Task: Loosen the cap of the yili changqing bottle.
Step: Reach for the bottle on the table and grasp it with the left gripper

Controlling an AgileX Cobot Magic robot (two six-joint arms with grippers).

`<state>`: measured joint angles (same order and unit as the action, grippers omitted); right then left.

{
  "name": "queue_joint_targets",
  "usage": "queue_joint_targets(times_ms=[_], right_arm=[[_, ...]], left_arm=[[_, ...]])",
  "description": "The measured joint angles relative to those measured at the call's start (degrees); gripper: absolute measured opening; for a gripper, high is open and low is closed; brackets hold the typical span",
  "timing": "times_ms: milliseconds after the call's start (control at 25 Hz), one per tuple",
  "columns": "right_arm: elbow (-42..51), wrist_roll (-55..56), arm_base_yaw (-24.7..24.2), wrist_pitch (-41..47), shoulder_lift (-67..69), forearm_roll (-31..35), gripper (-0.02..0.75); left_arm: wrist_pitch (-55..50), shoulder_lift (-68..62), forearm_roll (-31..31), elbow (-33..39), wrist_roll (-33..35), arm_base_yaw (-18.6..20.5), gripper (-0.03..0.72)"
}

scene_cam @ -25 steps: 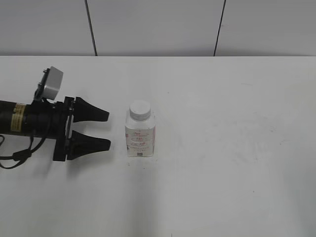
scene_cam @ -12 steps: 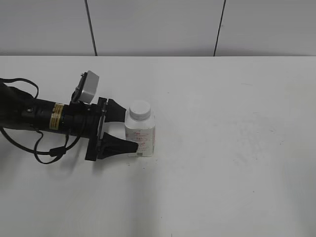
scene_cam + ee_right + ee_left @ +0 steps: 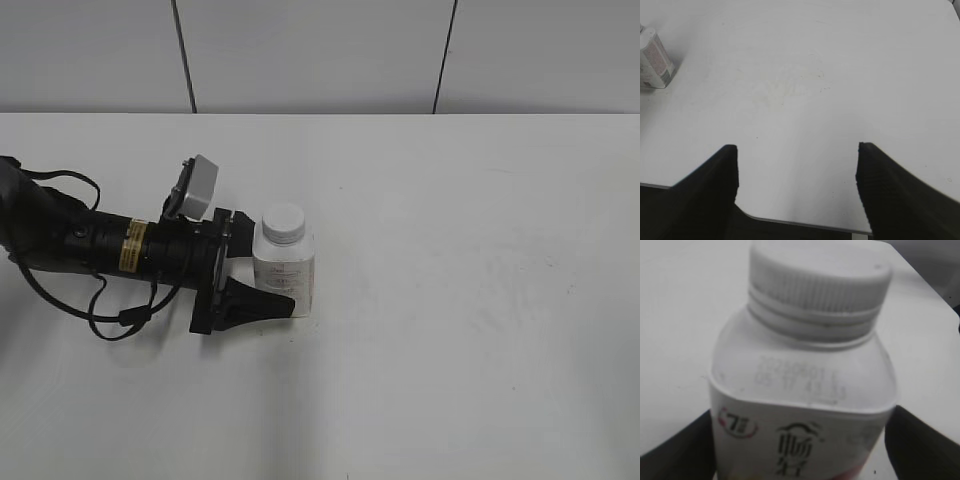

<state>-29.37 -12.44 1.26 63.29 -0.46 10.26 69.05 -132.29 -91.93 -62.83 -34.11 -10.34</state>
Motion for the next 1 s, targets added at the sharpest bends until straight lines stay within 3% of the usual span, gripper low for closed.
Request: queue_joint_targets(times_ms=[280, 760, 1000], right_arm=[[0.00, 0.00, 0.00, 0.00, 0.00, 0.00, 0.577], [0.00, 0.00, 0.00, 0.00, 0.00, 0.00, 0.577], [0.00, 0.00, 0.00, 0.00, 0.00, 0.00, 0.577]], left_arm=[[0.00, 0.00, 0.89, -0.30, 0.06, 0.00, 0.576], [-0.25, 0.00, 1.25, -0.40, 0.10, 0.00, 0.425], [-0.32, 0.00, 1.25, -0.40, 0.12, 0.00, 0.407]])
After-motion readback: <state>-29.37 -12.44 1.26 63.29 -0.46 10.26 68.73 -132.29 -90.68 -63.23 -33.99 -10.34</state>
